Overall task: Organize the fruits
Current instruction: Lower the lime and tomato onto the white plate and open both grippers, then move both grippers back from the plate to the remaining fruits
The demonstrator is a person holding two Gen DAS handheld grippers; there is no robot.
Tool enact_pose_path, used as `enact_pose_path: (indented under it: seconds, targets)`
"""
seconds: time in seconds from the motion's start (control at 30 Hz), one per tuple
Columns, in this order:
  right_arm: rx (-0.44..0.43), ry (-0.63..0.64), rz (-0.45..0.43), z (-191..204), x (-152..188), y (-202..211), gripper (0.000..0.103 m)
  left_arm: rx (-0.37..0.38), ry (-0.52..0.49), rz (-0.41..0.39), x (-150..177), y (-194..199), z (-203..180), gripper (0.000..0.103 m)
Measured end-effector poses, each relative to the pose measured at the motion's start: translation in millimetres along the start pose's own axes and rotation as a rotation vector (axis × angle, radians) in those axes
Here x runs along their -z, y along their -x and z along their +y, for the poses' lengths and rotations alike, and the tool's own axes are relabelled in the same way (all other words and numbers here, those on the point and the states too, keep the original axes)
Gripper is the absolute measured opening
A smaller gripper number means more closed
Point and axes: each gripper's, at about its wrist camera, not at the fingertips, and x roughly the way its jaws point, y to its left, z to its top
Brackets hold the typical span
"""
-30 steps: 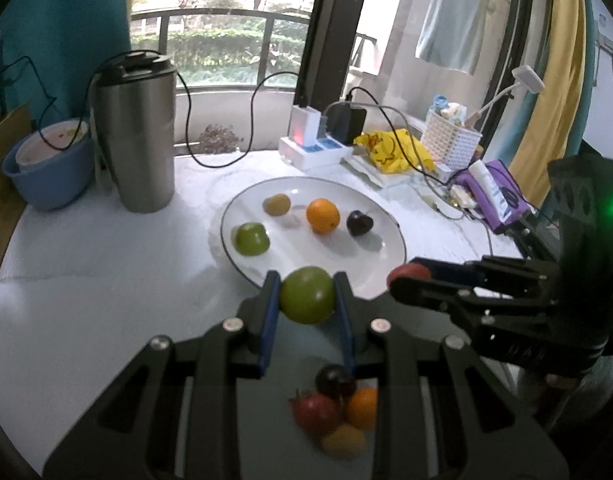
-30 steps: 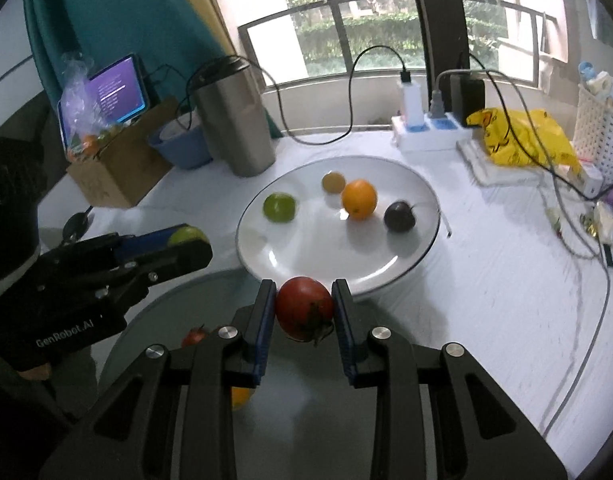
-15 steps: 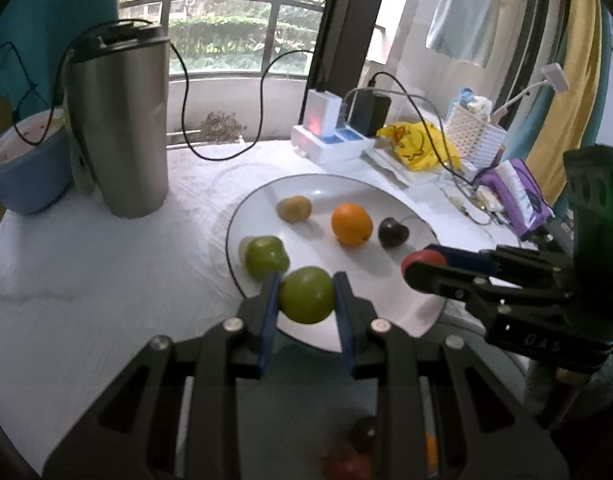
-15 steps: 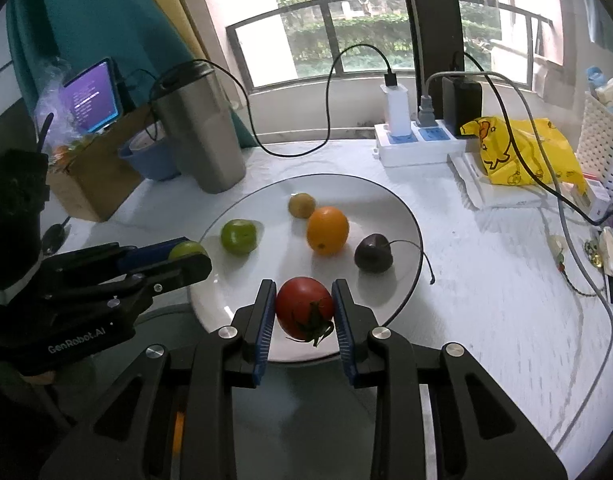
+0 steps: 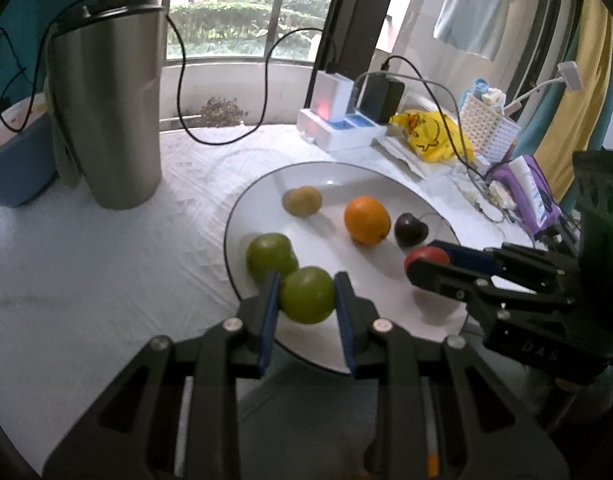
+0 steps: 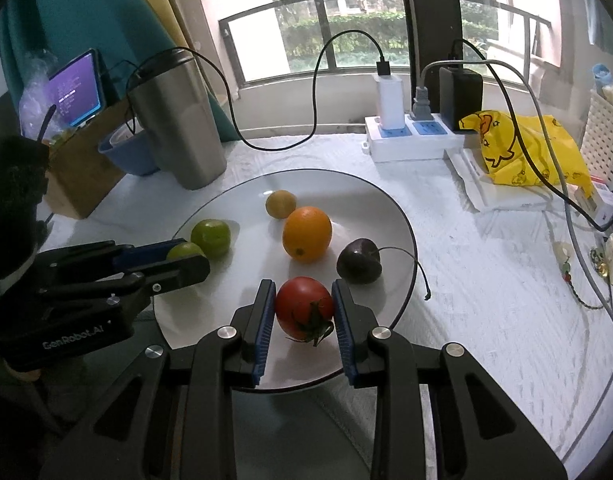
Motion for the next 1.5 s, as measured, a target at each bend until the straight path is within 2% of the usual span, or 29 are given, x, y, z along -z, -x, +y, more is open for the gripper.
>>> enact_pose_path:
  seconds: [0.17, 0.3, 0.6, 0.63, 0.73, 1.17, 1.5]
  targets:
    - [0.019, 0.002, -0.009, 2, -1, 5, 0.031, 0.001, -0.002, -0.008, -1, 7, -2, 0.030]
    - [0.032, 0.006, -0.023, 6, -2, 15, 0.036, -0.001, -0.008, -0.027, -1, 16, -6, 0.031]
    - [0.039, 0.015, -0.051, 19, 3, 42, 0.036, 0.000, -0.011, -0.069, 6, 49, -12, 0.031]
    - [0.039, 0.017, -0.052, 21, 4, 45, 0.036, -0.002, -0.008, -0.074, 8, 53, -12, 0.032]
    - [0.040, 0.021, -0.060, 28, 8, 55, 0.036, 0.006, 0.009, -0.093, 13, 66, -12, 0.050]
    - [0.046, 0.038, -0.082, 55, 30, 89, 0.036, -0.005, 0.029, -0.145, 42, 115, -11, 0.050]
    - [0.033, 0.047, -0.059, 69, 54, 95, 0.036, -0.020, 0.055, -0.143, 72, 131, -6, 0.050]
